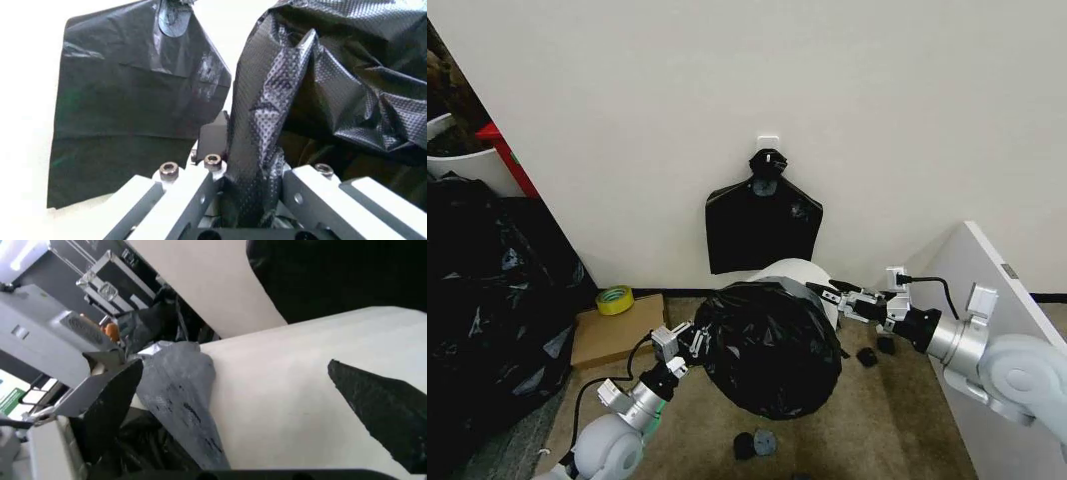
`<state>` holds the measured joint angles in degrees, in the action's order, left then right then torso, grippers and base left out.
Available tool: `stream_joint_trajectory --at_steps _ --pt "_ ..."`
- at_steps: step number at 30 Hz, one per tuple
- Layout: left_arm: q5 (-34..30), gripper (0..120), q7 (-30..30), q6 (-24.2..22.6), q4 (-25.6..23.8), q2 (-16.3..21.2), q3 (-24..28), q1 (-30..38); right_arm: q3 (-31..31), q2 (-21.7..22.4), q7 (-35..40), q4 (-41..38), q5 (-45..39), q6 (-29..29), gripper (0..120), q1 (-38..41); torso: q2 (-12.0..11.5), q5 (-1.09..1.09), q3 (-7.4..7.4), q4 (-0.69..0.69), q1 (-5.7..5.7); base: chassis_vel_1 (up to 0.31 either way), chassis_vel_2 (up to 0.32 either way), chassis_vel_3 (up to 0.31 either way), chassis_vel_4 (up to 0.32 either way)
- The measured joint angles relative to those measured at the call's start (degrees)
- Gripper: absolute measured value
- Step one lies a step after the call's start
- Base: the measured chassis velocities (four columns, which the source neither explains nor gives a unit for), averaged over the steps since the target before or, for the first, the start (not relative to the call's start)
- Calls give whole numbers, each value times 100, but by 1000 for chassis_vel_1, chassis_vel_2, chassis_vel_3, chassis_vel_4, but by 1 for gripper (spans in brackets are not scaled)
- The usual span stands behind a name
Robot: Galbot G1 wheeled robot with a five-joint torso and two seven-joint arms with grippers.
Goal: Place the garbage bag over the trash bin.
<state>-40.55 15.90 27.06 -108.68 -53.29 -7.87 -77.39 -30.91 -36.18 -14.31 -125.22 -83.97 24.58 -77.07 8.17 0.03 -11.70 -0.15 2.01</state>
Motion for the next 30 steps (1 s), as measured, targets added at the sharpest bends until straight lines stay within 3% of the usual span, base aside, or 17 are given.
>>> stream_joint_trajectory --at_steps 4,16,30 --pt "2 1 6 3 16 -29 7 30 29 1 -48 -1 84 24 93 -41 0 0 0 0 0 0 0 0 0" --pt "39 1 -93 -20 97 -151 34 67 47 24 -231 -19 351 17 46 -160 0 0 0 0 0 0 0 0 0" --pt "34 1 -179 -73 110 -192 60 126 120 -14 -260 21 610 -323 0 -140 0 0 0 0 0 0 0 0 0"
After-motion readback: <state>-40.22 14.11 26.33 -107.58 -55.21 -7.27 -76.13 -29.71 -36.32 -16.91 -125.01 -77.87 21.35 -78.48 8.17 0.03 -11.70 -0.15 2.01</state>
